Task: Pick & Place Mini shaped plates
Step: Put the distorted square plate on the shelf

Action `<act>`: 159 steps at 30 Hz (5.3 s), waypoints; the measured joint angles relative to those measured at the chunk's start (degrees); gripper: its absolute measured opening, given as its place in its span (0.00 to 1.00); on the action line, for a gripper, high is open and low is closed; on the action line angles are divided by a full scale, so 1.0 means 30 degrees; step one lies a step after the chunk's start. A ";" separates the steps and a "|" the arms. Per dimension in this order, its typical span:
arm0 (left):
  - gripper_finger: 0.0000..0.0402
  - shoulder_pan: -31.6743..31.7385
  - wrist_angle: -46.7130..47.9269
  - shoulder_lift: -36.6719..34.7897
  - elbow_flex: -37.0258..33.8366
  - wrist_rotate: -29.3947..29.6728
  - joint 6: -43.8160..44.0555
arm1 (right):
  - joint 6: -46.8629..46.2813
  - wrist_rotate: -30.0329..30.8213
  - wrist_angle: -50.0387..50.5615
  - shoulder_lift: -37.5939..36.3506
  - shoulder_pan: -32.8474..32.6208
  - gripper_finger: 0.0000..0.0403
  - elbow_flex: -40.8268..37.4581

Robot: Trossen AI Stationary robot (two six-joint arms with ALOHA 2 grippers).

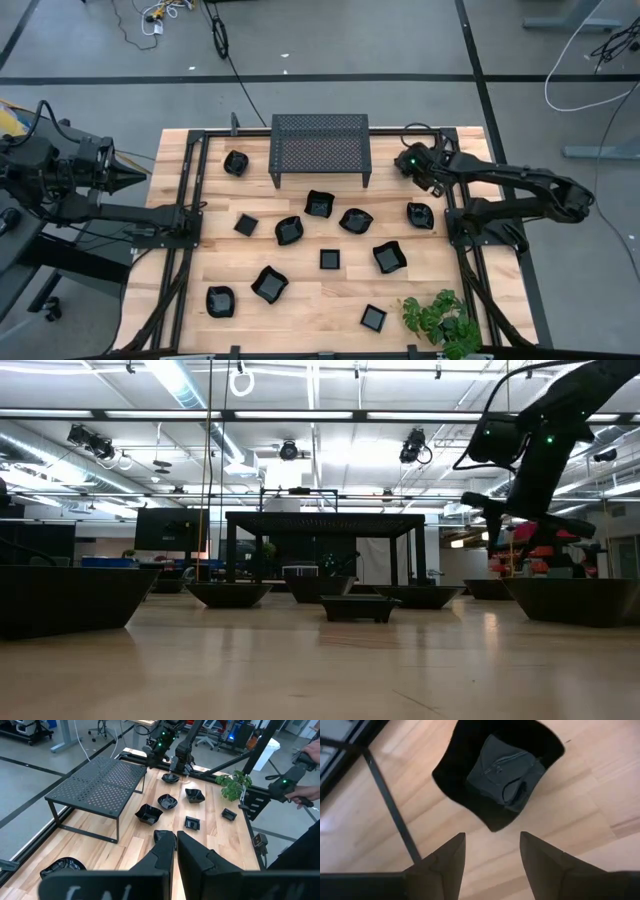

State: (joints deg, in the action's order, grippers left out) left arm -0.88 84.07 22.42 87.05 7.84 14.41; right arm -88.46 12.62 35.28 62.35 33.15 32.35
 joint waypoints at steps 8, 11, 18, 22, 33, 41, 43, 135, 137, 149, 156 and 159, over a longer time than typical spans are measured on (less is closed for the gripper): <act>0.06 0.0003 0.0000 0.0007 0.0000 0.0005 0.0000 | -0.1847 0.0705 -0.0069 0.0000 0.0000 0.47 -0.0661; 0.06 0.0003 0.0000 0.0007 0.0000 0.0007 0.0000 | -0.2762 0.1268 -0.0051 0.0000 0.0000 0.47 -0.0874; 0.06 -0.0001 0.0000 0.0007 0.0000 0.0007 0.0000 | -0.4634 0.1978 -0.0646 0.0012 0.0000 0.47 -0.1665; 0.06 0.0007 0.0000 0.0007 0.0000 0.0007 0.0000 | -0.5365 0.2354 -0.1013 0.0363 0.0000 0.47 -0.1919; 0.06 0.0000 0.0000 0.0007 0.0000 0.0007 0.0000 | -0.5365 0.3067 -0.2971 0.2208 0.0175 0.47 -0.1933; 0.06 0.0002 0.0000 0.0007 0.0000 0.0002 0.0000 | -0.5364 0.2666 -0.3194 0.2310 0.0175 0.40 -0.1933; 0.06 0.0003 0.0000 0.0007 0.0000 0.0007 0.0000 | -0.5365 0.2600 -0.3180 0.2310 0.0175 0.36 -0.1933; 0.06 0.0005 -0.0005 -0.0015 -0.0007 0.0007 0.0000 | 0.8000 -0.0073 -0.0972 0.3402 -0.1380 0.00 1.4358; 0.06 0.0006 -0.0007 -0.0015 -0.0007 0.0007 0.0000 | 0.8358 -0.0510 -0.0975 0.4028 -0.1389 0.00 1.5070; 0.06 0.0007 0.0000 -0.0015 -0.0007 0.0007 0.0000 | 0.8875 -0.2032 -0.1049 0.7615 -0.2519 0.00 1.7604; 0.06 0.0002 -0.0007 -0.0015 -0.0007 -0.0001 0.0000 | 0.8872 -0.3286 -0.1059 0.9467 -0.3045 0.00 1.8353; 0.06 0.0003 -0.0007 -0.0015 -0.0007 0.0007 0.0000 | 0.8786 -0.3956 -0.1018 1.0063 -0.3075 0.00 1.8364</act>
State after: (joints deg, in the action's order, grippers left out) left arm -0.88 84.05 22.37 87.02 7.86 14.41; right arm -62.10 0.76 32.22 92.54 23.92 87.44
